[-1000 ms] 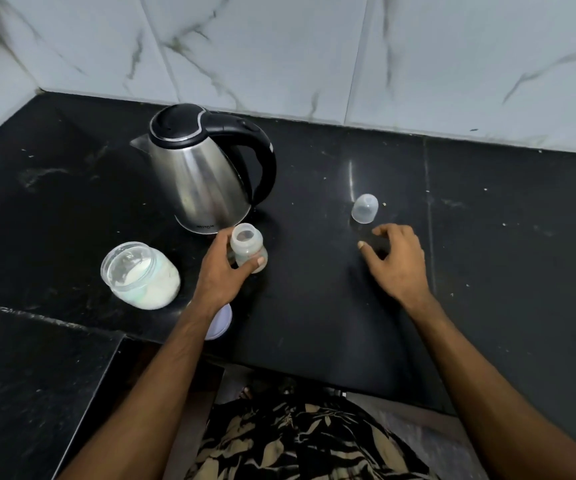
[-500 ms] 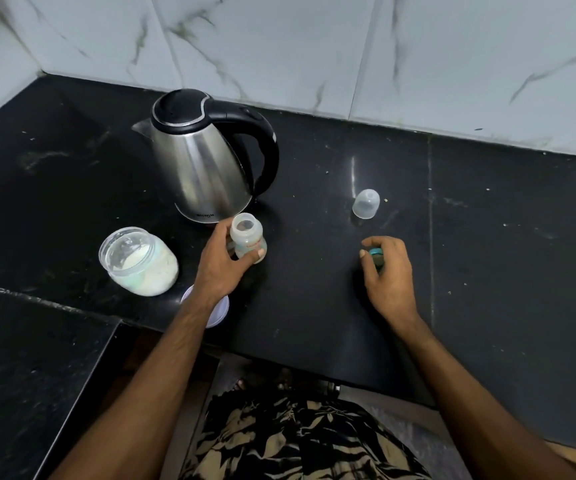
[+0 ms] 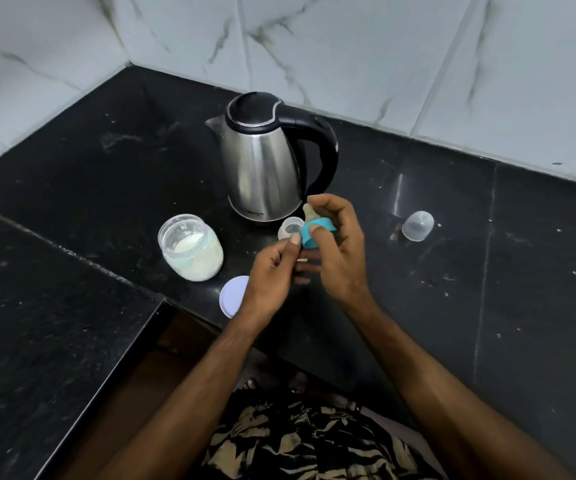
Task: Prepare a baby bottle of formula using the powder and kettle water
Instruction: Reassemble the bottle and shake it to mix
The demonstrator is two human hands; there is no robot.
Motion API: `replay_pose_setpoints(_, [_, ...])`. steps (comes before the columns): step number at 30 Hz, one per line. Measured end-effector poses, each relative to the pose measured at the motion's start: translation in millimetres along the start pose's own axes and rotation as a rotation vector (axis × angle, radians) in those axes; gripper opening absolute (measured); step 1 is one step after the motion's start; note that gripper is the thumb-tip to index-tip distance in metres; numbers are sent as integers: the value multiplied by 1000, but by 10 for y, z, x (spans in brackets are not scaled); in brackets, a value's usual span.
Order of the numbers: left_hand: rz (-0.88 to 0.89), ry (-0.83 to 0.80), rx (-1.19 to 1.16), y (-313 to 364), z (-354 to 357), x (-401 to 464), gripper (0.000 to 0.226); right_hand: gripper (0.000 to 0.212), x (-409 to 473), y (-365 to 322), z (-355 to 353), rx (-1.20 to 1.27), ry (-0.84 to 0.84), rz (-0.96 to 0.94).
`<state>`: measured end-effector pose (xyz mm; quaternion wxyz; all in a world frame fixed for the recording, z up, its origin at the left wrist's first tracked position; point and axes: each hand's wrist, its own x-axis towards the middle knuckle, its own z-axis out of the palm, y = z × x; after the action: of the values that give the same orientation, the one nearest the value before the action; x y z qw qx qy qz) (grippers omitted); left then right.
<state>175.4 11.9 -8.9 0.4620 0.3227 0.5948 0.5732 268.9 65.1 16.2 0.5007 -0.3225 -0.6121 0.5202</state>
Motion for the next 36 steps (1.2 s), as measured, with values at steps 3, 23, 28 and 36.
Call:
replay_pose_setpoints(3, [-29, -11, -145, 109, -24, -22, 29, 39, 0, 47, 34, -38, -90, -1])
replay_pose_setpoints(23, [183, 26, 441, -212, -552, 371, 64, 44, 701, 123, -284, -462, -466, -40])
replay_pose_setpoints(28, [218, -12, 388, -332, -375, 405, 66, 44, 666, 271, -292, -573, -567, -84])
replay_pose_setpoints(36, [242, 12, 402, -364, -336, 479, 62, 49, 606, 340, -267, -639, -563, -87])
